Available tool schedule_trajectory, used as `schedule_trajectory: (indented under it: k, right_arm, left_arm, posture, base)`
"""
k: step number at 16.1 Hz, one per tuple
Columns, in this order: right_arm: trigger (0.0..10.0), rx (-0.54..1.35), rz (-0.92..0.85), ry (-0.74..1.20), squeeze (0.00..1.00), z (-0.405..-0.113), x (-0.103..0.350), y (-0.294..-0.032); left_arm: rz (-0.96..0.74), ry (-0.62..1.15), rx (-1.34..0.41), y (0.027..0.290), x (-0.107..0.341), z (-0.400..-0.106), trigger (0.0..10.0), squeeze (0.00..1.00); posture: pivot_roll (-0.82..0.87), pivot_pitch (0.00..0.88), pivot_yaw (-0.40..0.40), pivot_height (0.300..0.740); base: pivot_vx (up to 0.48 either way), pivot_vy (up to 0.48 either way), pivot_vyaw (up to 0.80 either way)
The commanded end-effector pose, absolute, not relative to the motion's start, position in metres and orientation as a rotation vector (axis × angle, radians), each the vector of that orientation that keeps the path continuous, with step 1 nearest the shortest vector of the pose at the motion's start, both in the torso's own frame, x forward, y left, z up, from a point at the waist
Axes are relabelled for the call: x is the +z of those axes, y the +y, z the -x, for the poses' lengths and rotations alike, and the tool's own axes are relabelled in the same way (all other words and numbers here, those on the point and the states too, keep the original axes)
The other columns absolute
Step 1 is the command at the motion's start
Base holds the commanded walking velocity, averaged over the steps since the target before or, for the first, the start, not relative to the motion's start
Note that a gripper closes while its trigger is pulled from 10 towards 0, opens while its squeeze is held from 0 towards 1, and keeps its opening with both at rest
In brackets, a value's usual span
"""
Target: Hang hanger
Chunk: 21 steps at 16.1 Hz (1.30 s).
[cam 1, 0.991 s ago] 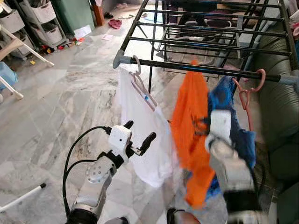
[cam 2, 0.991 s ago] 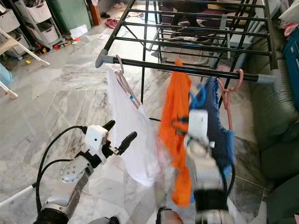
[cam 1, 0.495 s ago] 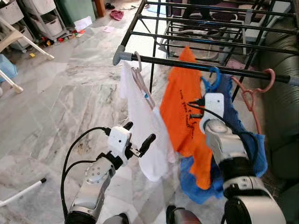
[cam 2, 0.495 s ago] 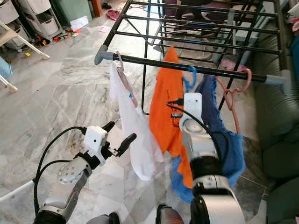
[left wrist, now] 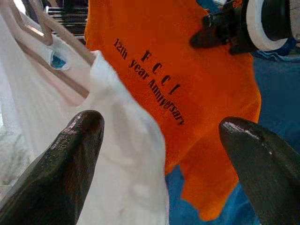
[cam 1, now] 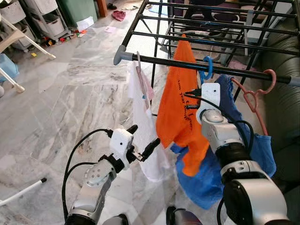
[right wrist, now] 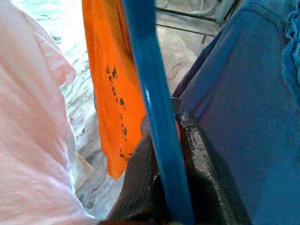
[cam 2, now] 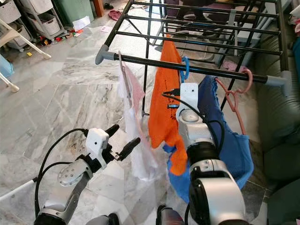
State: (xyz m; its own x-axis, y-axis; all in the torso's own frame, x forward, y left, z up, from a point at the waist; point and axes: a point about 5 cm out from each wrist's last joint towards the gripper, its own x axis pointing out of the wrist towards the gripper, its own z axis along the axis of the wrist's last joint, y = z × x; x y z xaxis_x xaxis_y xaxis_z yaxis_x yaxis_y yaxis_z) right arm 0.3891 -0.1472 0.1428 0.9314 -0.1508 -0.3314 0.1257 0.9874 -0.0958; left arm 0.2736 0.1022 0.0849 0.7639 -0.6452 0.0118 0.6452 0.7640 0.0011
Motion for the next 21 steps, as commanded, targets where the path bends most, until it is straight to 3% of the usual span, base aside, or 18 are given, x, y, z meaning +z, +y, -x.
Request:
schedule_trajectory:
  k: [1, 9, 21]
  right_arm:
    - [10.0, -0.151, 0.048, 0.311, 0.00, -0.394, 0.154, -0.148]
    - [10.0, -0.216, -0.080, 0.385, 0.00, -0.397, 0.146, -0.158]
    - [10.0, -0.170, -0.074, 0.501, 0.00, -0.385, 0.111, -0.142]
  left_arm:
    - [-0.004, -0.003, -0.705, 0.105, 0.084, -0.271, 10.0, 0.00]
    - [0.001, 0.006, -0.719, 0.102, 0.083, -0.272, 10.0, 0.00]
    - [-0.005, 0.020, -0.721, 0.102, 0.081, -0.271, 10.0, 0.00]
  posture:
    - [-0.06, 0.199, 0.039, 0.740]
    - [-0.06, 0.197, 0.035, 0.740]
    - [-0.06, 0.196, 0.034, 0.740]
  base:
    - [0.000, 0.000, 0.00]
    - [0.000, 0.000, 0.00]
    - [0.000, 0.000, 0.00]
